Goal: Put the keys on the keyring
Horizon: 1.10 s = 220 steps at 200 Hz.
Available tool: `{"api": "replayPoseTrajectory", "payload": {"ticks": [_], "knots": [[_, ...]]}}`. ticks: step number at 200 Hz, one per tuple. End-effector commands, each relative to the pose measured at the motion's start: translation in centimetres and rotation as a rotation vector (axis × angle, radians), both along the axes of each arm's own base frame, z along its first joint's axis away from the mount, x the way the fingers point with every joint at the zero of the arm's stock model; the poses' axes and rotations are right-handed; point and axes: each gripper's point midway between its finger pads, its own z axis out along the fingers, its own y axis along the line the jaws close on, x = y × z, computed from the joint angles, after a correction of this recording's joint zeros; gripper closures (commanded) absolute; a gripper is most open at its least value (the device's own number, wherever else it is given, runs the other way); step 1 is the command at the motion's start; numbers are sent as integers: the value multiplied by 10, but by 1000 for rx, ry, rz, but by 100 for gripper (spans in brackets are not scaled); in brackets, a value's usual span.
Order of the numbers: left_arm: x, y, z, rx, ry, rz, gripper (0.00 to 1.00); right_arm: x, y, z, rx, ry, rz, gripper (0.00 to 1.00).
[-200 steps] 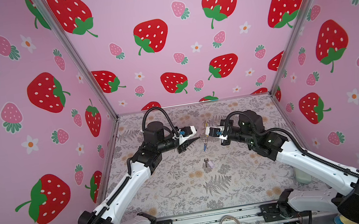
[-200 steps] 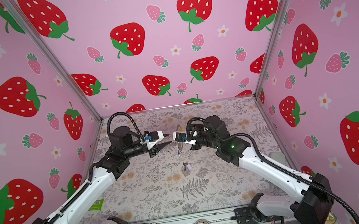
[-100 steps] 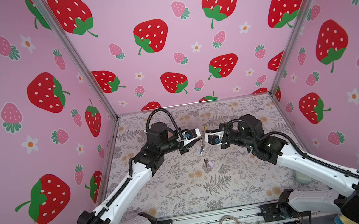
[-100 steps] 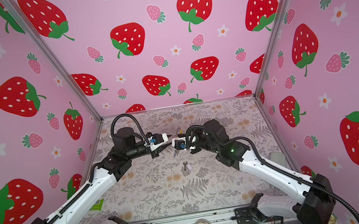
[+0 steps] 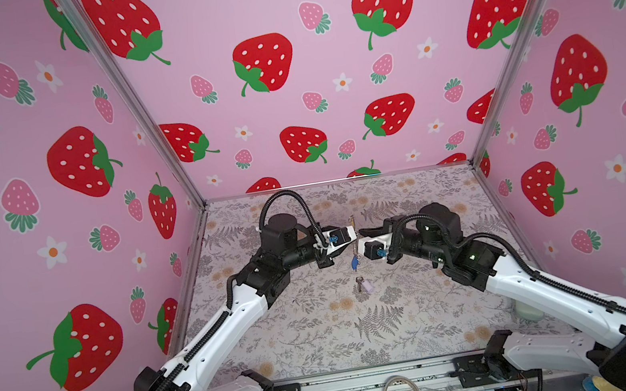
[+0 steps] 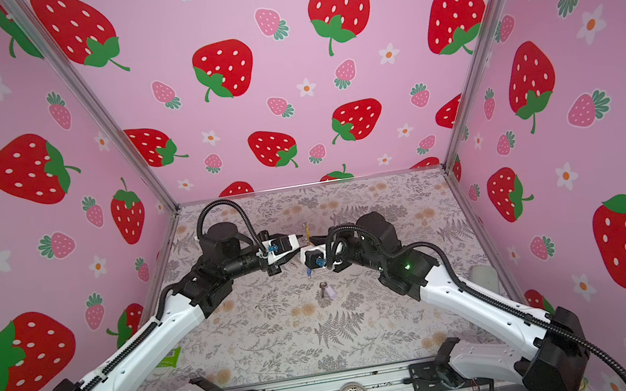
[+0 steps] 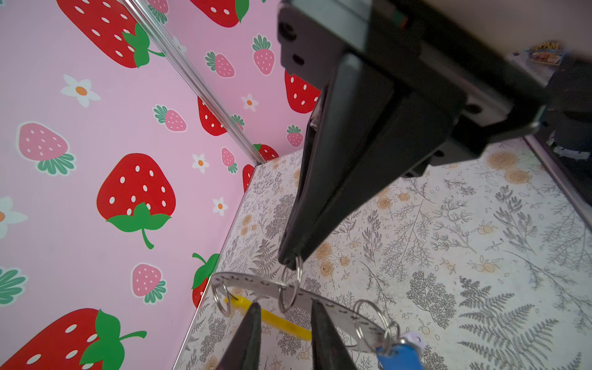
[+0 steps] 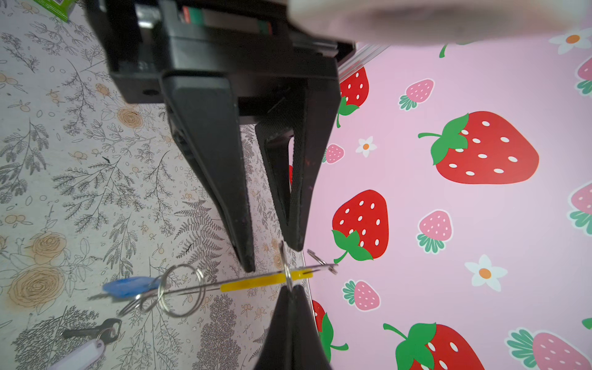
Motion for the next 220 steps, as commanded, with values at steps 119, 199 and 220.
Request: {"api": "replayPoseTrajectory", "payload": {"ticks": [119,199,220], "knots": [[-5,-6,29,11,-106,-16,79,-5,1,7,-7,-36,11,100],[-4,-10,19,73,-95,-20,80,-1,3,12,0,-20,-2,100],[-4,-10,17,87,-90,-19,81,0,4,13,2,-14,-4,100]]}}
